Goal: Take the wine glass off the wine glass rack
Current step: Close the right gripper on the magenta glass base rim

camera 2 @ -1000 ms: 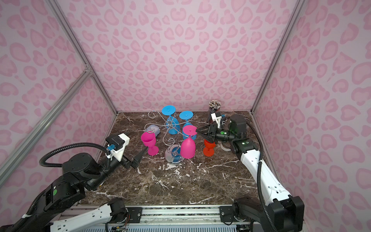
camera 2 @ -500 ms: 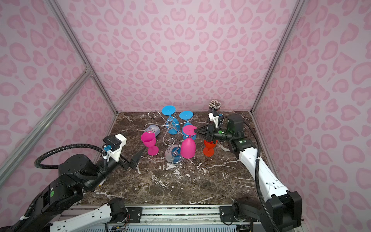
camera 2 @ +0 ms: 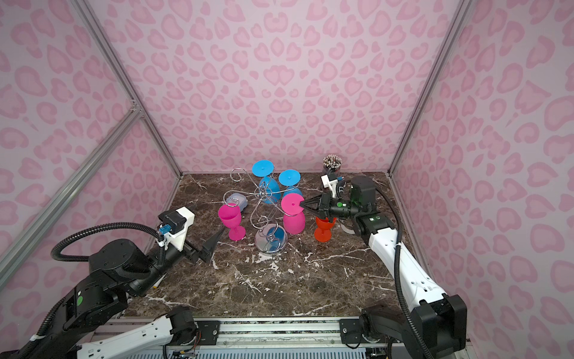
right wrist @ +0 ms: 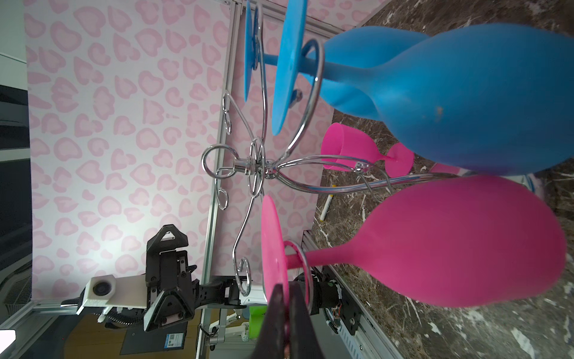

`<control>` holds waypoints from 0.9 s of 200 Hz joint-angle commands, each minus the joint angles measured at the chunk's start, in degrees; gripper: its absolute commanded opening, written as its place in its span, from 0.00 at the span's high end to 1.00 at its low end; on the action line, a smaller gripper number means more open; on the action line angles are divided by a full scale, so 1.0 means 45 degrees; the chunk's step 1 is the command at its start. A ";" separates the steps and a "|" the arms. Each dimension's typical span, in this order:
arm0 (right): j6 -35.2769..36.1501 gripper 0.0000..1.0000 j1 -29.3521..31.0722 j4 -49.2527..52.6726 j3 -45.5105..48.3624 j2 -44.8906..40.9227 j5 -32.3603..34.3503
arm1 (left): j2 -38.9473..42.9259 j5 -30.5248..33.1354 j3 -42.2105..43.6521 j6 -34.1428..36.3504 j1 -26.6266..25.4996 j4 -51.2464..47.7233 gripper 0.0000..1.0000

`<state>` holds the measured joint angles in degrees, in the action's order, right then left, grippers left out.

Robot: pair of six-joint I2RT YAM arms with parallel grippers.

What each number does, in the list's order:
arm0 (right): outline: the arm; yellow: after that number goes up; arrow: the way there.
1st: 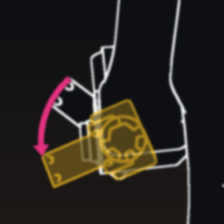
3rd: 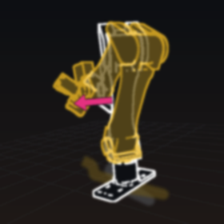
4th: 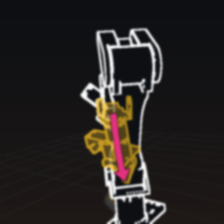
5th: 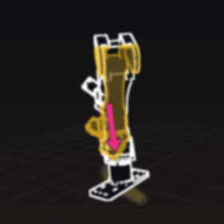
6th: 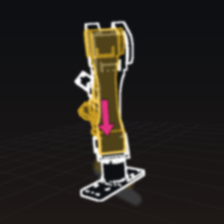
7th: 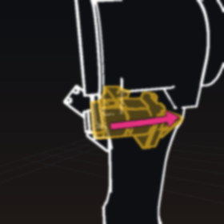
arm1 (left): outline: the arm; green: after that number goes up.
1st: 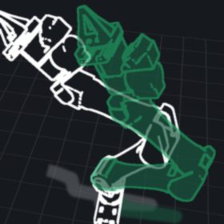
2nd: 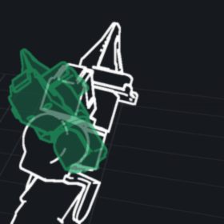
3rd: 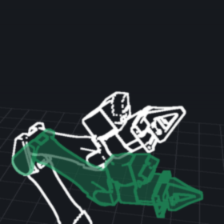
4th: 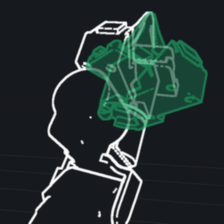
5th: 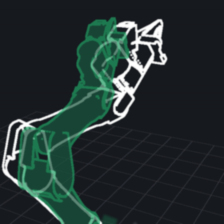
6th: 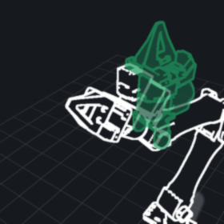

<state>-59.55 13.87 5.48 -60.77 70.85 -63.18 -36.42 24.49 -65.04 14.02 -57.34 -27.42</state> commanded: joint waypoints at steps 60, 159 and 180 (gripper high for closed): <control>-0.0458 1.00 0.0043 -0.0538 -0.0050 -0.0232 -0.0004 | 0.0009 0.0046 0.0055 -0.0089 0.0008 0.0195 0.03; -0.2113 1.00 0.0336 -0.1620 -0.0071 -0.0803 0.0647 | 0.0194 0.0022 0.0188 -0.0172 0.0008 0.0197 0.03; -0.2133 1.00 0.0355 -0.1550 -0.0011 -0.0822 0.0662 | 0.0279 0.0007 0.0218 -0.0225 0.0008 0.0175 0.03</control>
<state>-68.42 15.31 0.25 -60.88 67.31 -60.73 -35.53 24.49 -64.31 13.54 -57.34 -27.53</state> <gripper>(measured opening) 0.050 0.972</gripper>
